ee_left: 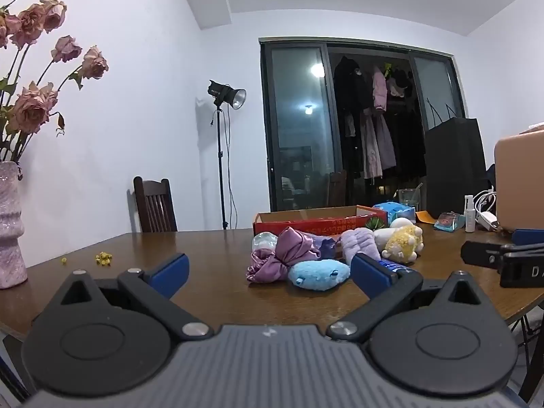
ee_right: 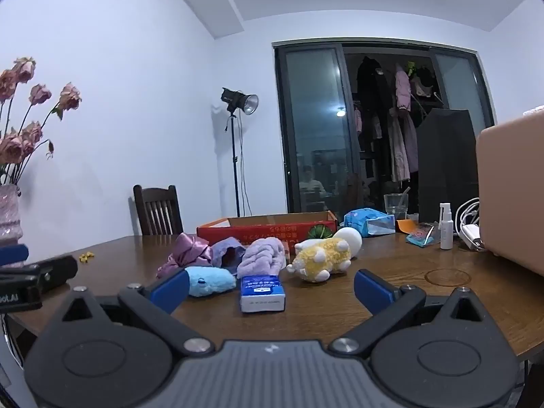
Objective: Organize soft objects
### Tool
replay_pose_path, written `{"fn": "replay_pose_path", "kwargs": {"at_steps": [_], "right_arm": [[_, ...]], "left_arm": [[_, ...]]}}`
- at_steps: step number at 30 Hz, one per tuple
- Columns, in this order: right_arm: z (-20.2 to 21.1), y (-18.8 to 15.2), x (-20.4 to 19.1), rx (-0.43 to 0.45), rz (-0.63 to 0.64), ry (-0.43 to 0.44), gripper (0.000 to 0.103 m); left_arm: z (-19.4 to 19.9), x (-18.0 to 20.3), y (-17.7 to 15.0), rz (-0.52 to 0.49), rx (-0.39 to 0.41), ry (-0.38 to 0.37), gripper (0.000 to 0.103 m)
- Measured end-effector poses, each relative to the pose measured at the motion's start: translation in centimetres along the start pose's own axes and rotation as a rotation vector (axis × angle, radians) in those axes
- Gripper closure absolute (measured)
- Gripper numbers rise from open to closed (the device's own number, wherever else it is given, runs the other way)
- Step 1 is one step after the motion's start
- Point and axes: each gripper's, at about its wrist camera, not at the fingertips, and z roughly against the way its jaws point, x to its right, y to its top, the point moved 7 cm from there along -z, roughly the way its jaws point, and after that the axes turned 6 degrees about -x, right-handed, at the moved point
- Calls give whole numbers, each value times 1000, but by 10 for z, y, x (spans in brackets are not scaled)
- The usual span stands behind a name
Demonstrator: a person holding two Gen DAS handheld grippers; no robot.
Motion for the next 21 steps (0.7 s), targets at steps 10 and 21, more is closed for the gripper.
{"fn": "replay_pose_path", "kwargs": {"at_steps": [10, 21], "right_arm": [[-2, -3, -5, -14, 49, -10, 0], [0, 0, -3, -1, 60, -5, 0]], "left_arm": [[-5, 1, 1, -14, 1, -5, 0], [-2, 2, 1, 0, 15, 7, 0]]}}
